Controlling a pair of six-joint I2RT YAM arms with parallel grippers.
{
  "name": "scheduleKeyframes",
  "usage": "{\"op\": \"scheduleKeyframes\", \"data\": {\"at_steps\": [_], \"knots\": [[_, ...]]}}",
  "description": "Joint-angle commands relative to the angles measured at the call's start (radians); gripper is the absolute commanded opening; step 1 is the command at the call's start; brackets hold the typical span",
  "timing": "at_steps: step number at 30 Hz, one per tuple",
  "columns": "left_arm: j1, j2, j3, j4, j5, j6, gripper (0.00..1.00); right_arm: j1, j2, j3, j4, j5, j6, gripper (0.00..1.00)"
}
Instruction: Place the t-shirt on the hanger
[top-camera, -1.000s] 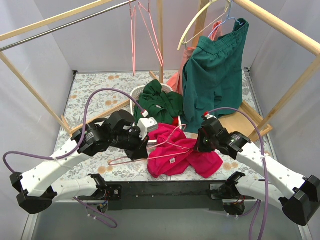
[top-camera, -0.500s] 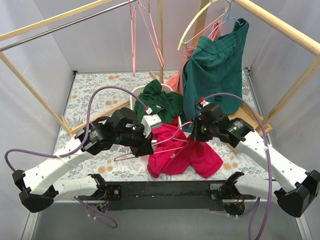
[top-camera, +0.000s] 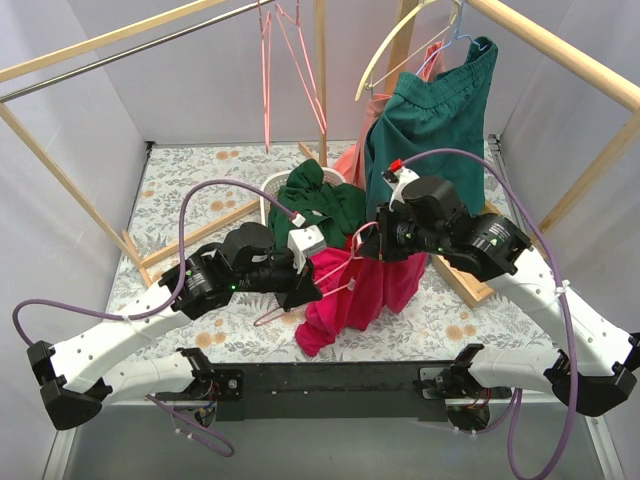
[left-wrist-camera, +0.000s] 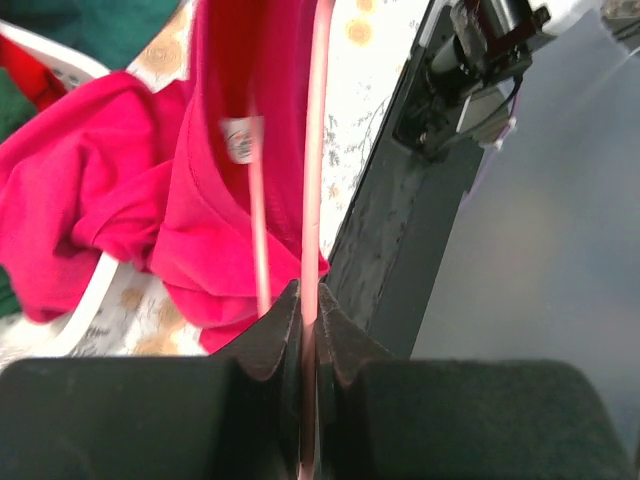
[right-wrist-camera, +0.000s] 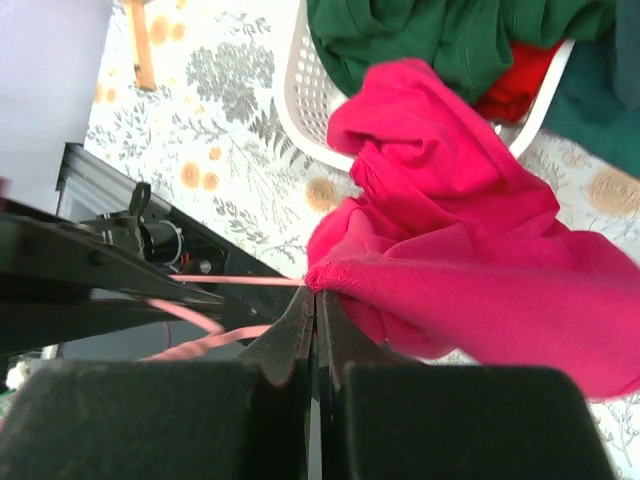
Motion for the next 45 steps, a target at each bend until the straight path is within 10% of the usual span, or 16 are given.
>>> {"op": "scheduleKeyframes", "data": {"at_steps": [1,5,17,45], "knots": [[-0.005,-0.062,-0.071,0.271,0.014,-0.078,0.0,0.037,-0.016,0.034,-0.049,0.039,-0.006,0.01],[-0.005,-0.068,-0.172,0.452,0.034,-0.159,0.0,0.035,-0.097,-0.163,0.003,0.055,0.017,0.02],[-0.014,0.079,-0.291,0.748,0.053,-0.299,0.0,0.028,-0.271,-0.361,0.161,0.188,-0.031,0.56],[-0.099,0.144,-0.404,0.831,0.008,-0.352,0.0,0.009,-0.434,-0.51,0.052,0.535,0.224,0.71]]}}
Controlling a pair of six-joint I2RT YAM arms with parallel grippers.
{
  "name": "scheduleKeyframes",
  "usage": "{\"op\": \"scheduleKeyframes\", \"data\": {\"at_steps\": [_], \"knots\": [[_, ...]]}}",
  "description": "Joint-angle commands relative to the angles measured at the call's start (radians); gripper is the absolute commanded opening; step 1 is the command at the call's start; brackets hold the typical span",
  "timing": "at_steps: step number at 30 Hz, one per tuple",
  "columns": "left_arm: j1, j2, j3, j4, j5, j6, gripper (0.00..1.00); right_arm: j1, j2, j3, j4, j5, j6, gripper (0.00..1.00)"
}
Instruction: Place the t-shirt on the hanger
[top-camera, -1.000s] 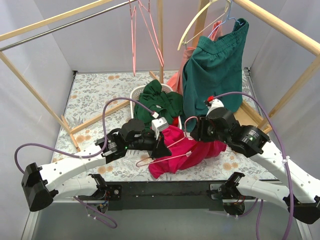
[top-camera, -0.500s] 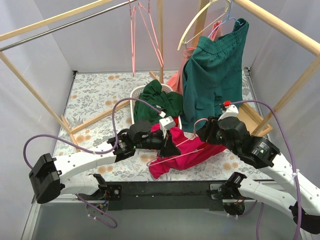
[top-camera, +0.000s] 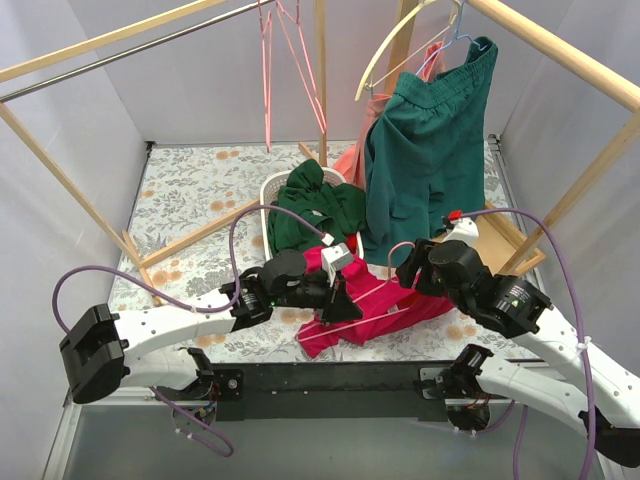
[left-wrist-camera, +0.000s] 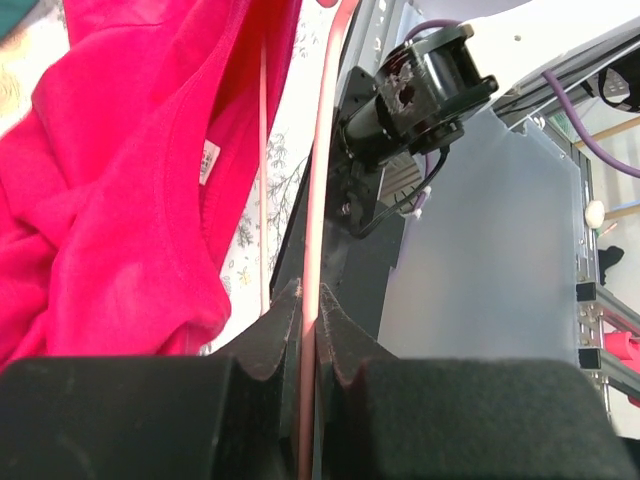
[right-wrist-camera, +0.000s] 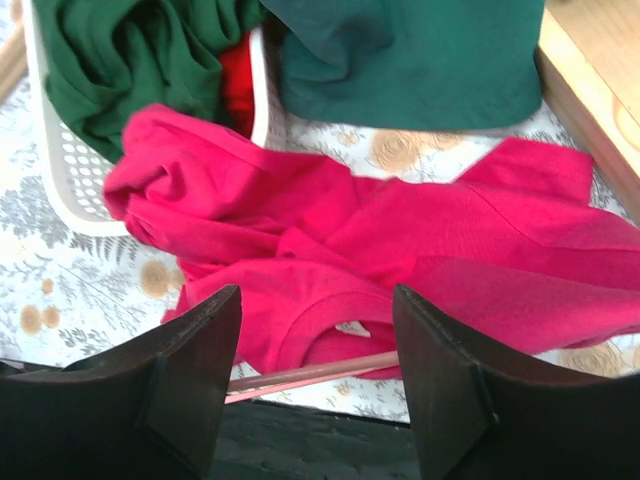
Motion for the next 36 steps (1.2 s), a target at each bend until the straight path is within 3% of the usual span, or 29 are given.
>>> {"op": "scheduleKeyframes", "data": {"at_steps": [1,5,13,24,29,32,36], "knots": [[-0.012,-0.054,-0.039,0.031,-0.094,-0.036,0.0,-0.014,-0.019,0.002,-0.028,0.054,0.017,0.71],[-0.033,-0.069,-0.059,0.031,-0.118,-0.044,0.0,-0.057,0.069,0.014,-0.037,-0.014,0.0,0.7],[-0.05,-0.12,-0.111,0.054,-0.157,-0.074,0.0,-0.231,0.093,0.008,-0.014,-0.132,-0.079,0.7],[-0.058,-0.123,-0.125,0.044,-0.206,-0.09,0.0,-0.269,0.05,-0.017,0.005,-0.192,-0.122,0.7],[-0.058,-0.074,-0.108,0.058,-0.201,-0.091,0.0,-0.267,-0.002,0.029,-0.087,-0.149,-0.101,0.61],[-0.059,-0.039,-0.092,0.067,-0.192,-0.087,0.0,-0.269,-0.031,-0.043,-0.141,-0.161,-0.014,0.51],[-0.062,-0.019,-0.082,0.074,-0.187,-0.091,0.0,-0.269,-0.097,-0.194,-0.126,-0.178,0.078,0.5]]}}
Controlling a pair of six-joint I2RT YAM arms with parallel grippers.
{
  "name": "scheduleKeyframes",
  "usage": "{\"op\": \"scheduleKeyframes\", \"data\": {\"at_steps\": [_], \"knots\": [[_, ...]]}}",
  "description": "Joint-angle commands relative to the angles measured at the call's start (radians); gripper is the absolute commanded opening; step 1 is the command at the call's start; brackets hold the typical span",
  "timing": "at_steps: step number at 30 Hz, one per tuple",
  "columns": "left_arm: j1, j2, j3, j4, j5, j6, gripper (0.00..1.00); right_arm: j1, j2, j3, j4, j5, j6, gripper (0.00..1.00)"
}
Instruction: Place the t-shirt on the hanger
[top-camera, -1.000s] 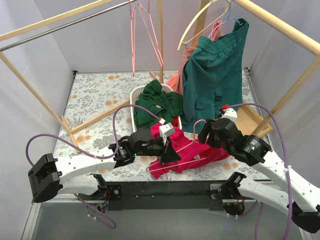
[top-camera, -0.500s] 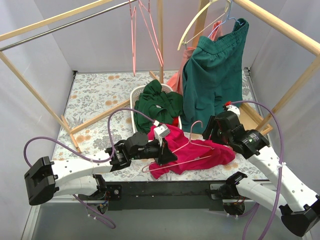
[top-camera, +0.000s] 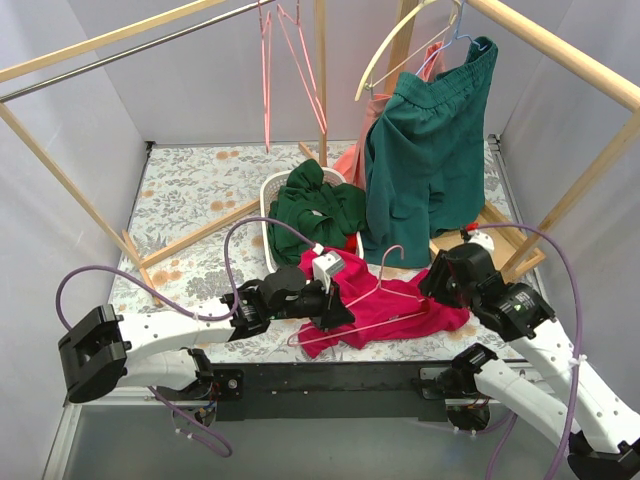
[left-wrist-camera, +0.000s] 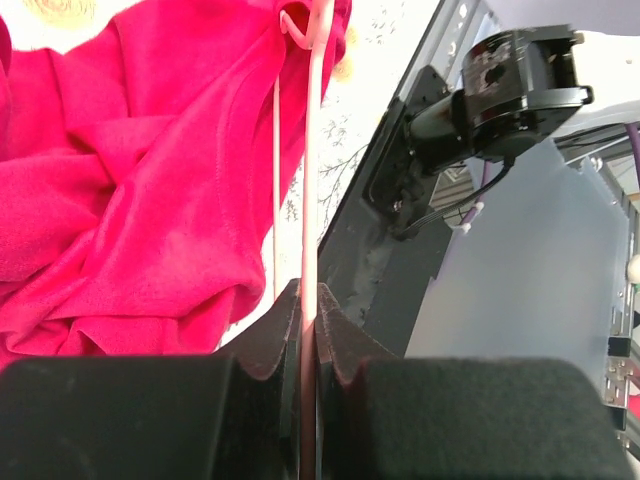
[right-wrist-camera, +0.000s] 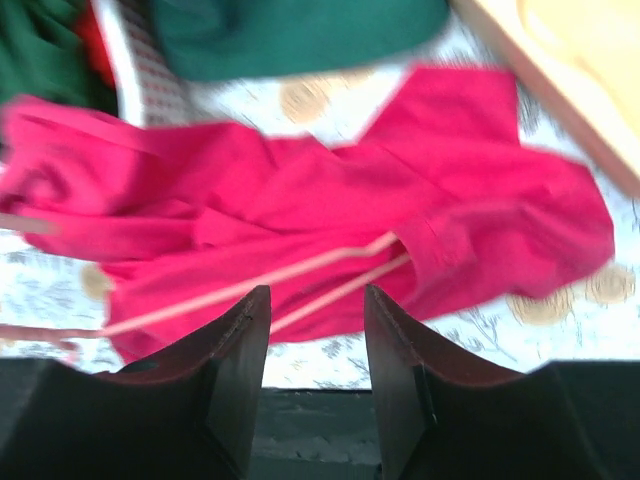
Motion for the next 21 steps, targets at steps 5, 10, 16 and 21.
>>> {"op": "scheduleKeyframes", "data": {"at_steps": [5,10,16,21], "knots": [[-0.014,0.011,0.038,0.034,0.008,0.008,0.0,-0.003,-0.07,-0.182,-0.031,0.023,0.16,0.55],[-0.019,0.014,0.044,0.037,0.003,0.013,0.0,-0.003,-0.039,-0.229,-0.014,0.065,0.158,0.57],[-0.025,0.006,0.049,0.046,-0.005,0.019,0.0,-0.007,-0.006,-0.257,0.02,0.13,0.149,0.58],[-0.026,-0.004,0.05,0.046,-0.003,0.022,0.0,-0.005,0.034,-0.297,0.122,0.165,0.126,0.53]]}}
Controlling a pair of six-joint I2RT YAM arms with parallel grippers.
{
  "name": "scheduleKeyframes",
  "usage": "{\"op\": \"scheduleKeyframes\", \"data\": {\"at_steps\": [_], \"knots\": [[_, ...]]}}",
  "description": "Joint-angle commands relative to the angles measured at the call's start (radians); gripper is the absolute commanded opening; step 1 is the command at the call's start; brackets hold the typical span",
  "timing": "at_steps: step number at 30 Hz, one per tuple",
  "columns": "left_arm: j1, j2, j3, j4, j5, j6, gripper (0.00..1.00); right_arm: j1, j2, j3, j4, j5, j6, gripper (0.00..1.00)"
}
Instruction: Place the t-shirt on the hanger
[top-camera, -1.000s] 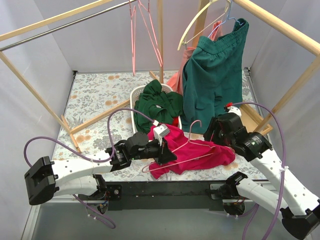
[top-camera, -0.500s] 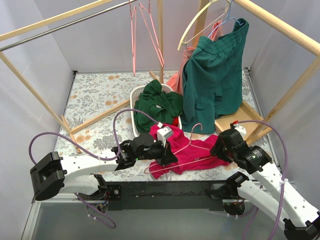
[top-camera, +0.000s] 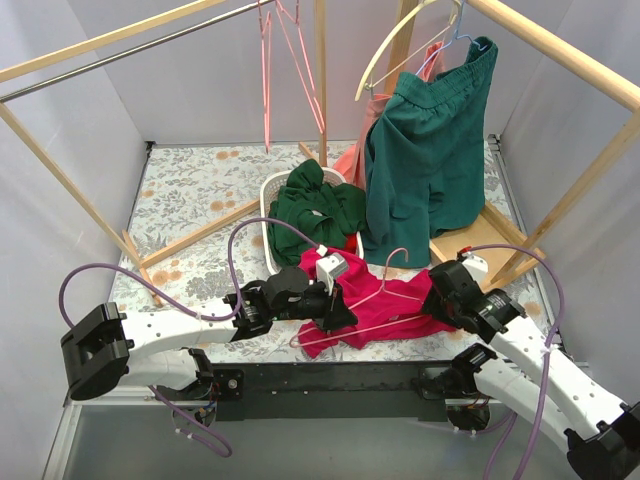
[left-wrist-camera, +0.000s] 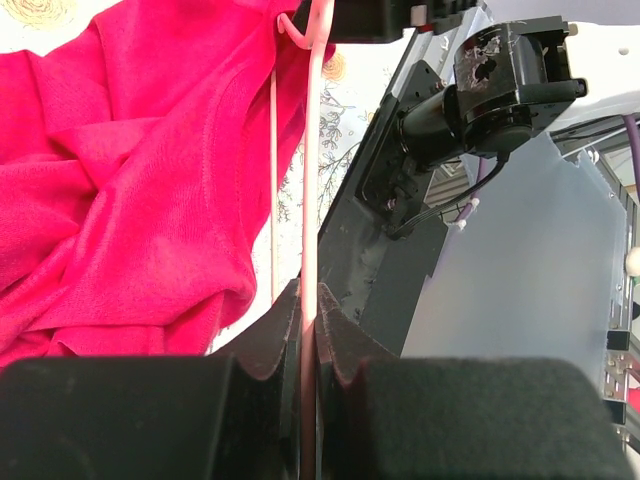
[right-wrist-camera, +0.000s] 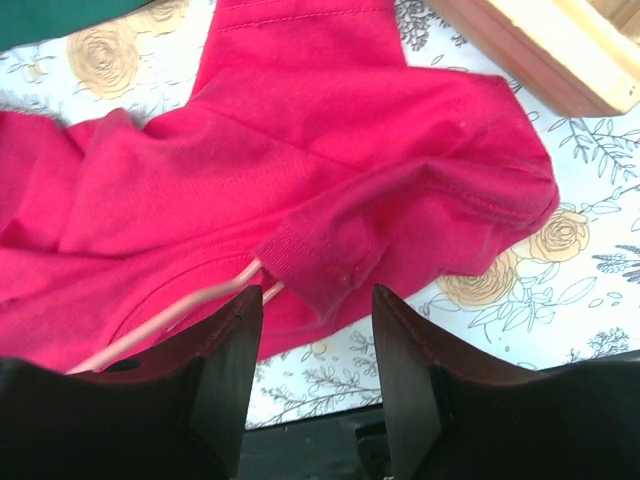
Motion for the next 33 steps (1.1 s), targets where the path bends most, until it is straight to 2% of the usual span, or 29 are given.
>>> {"op": "scheduleKeyframes", "data": {"at_steps": [1,3,6,7,8,13,17,21,29,33], "knots": [[-0.008,-0.032,0.038,0.034,-0.004,0.019,0.0,-0.005,0.038,-0.034,0.126,0.078,-0.017,0.49],[-0.008,-0.041,0.036,0.029,-0.001,0.02,0.0,-0.003,0.055,-0.033,0.138,0.086,-0.003,0.44],[-0.008,-0.056,0.032,0.021,0.001,0.028,0.0,-0.005,0.085,-0.012,0.155,0.092,-0.034,0.27],[-0.008,-0.059,0.029,0.021,-0.001,0.03,0.0,-0.003,0.101,0.028,0.155,0.097,-0.051,0.04],[-0.008,-0.066,0.026,0.02,-0.004,0.033,0.0,-0.003,0.107,0.062,0.151,0.098,-0.068,0.01],[-0.008,-0.104,0.033,0.047,-0.047,0.074,0.0,-0.002,0.183,0.315,0.073,0.075,-0.16,0.01],[-0.008,-0.121,0.056,0.093,-0.096,0.108,0.0,0.017,0.274,0.609,0.002,0.048,-0.227,0.01],[-0.008,-0.13,0.075,0.193,-0.137,0.112,0.0,0.067,0.362,0.784,-0.038,0.02,-0.252,0.01],[-0.008,-0.11,0.111,0.319,-0.289,0.085,0.0,0.372,0.463,1.042,-0.174,0.184,-0.129,0.01],[-0.006,-0.104,0.139,0.33,-0.274,0.063,0.0,0.517,0.532,1.166,-0.266,0.271,-0.053,0.01]]}}
